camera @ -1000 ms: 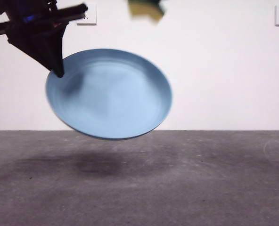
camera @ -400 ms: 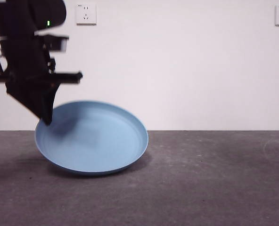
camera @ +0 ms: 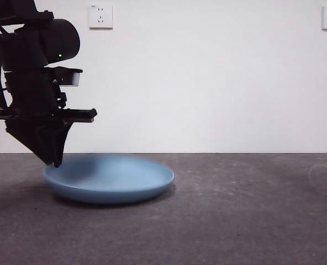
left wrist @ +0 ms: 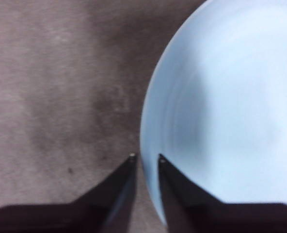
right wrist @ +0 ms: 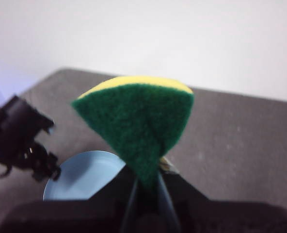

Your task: Pick up the plate,pick up the cloth,clean the plate with the cloth

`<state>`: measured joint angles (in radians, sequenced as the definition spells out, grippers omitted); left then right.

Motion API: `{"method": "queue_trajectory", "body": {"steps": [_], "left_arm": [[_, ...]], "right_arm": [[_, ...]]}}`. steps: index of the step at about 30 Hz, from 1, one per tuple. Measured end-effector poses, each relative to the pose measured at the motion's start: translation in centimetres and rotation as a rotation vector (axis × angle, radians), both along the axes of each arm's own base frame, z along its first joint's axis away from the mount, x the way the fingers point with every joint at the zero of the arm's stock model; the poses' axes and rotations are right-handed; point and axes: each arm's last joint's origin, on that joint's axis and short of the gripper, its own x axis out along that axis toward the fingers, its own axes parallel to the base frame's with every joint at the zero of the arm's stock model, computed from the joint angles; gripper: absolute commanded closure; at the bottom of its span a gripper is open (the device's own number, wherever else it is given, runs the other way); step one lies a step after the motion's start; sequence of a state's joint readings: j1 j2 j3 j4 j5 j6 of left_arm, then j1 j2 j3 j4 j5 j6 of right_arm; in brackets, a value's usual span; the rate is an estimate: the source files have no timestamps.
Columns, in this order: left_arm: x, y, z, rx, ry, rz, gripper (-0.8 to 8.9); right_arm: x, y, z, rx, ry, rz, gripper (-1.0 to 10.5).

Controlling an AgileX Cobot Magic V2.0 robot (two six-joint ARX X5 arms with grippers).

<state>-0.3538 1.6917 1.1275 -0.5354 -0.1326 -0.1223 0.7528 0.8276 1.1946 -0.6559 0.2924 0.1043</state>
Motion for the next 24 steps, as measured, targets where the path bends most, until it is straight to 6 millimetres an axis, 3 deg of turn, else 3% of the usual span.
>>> {"method": "queue_trajectory", "body": {"steps": [8, 10, 13, 19, 24], "left_arm": [[0.0, 0.0, 0.4, 0.003, -0.029, -0.002, 3.92], [-0.4, -0.2, 1.5, -0.019, -0.075, -0.005, 3.92], [-1.8, -0.8, 4.8, -0.079, -0.188, -0.042, 3.92], [-6.6, -1.2, 11.0, -0.169, -0.362, -0.124, 3.92], [-13.4, 0.4, 16.1, -0.268, -0.491, -0.187, 4.05]], "right_arm": [[1.8, 1.6, -1.4, -0.078, 0.084, 0.0, 9.6], [2.7, 2.4, -2.0, -0.106, 0.114, -0.006, 9.6], [4.8, 3.8, -3.5, -0.164, 0.181, -0.025, 9.6], [9.7, 6.7, -7.8, -0.284, 0.327, -0.063, 9.6], [15.5, 8.3, -14.1, -0.331, 0.526, -0.016, 9.6]]}}
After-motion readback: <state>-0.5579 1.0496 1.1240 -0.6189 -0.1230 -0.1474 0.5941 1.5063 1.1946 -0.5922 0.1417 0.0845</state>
